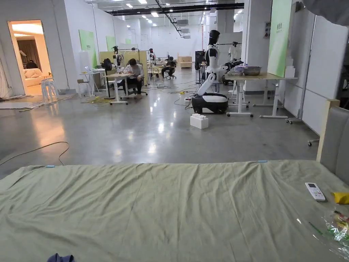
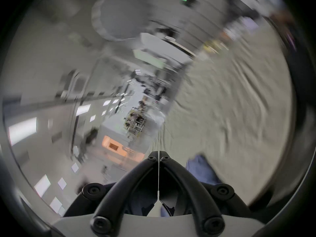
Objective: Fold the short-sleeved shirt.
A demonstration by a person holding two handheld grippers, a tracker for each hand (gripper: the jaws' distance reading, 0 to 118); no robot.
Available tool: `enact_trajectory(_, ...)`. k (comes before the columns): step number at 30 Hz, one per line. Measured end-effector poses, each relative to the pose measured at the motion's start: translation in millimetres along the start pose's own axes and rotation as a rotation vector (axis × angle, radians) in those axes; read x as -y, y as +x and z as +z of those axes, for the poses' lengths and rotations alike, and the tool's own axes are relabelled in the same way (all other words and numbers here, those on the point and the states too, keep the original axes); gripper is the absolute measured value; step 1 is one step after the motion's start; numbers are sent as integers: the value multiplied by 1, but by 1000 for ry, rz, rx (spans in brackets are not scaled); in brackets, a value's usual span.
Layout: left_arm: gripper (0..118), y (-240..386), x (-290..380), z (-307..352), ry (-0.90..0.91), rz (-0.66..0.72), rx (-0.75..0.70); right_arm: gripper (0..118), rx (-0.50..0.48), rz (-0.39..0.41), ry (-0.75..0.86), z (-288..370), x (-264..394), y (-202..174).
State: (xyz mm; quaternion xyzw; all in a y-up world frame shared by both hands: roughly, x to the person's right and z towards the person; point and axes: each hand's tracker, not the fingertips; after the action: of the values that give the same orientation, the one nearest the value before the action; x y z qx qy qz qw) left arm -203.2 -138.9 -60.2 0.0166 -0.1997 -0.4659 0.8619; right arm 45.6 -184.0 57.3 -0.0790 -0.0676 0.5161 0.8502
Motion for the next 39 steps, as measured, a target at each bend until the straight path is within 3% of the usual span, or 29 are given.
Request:
enact_trajectory(4,0,-63,6,18,150,723,2,0,58,-765,-20,7,2,74)
enact_trajectory(6,0,-66,22,23,216,1070,77,0,37,-1154,-80,11,27,75)
enact_trajectory(7,0,-64,29,21,206,1163,95,0,-19,-1327,-113,11,38,68)
enact_trajectory(8,0,-59,33,18,149,1226,71,0,36,-1292,-15,14,42,69)
enact_trajectory(9,0,-54,34,17,112,1302,59,0,-3,-1348,-72,17,43,60)
enact_trajectory(10,0,-52,33,15,51,1110,28,0,24,-1259,-72,17,40,61)
enact_trajectory(11,0,-46,30,15,44,1062,51,0,64,-1191,-90,19,37,62)
enact_trajectory(14,0,-49,31,20,88,1095,68,0,73,-1084,-12,21,25,65)
enact_trajectory(16,0,-50,30,22,122,1115,62,0,64,-1128,-21,23,26,68)
enact_trajectory(31,0,-57,32,22,132,1047,69,0,68,-1159,-30,21,27,65)
enact_trajectory(39,16,-77,60,3,88,1050,90,0,34,-1180,-78,20,40,52)
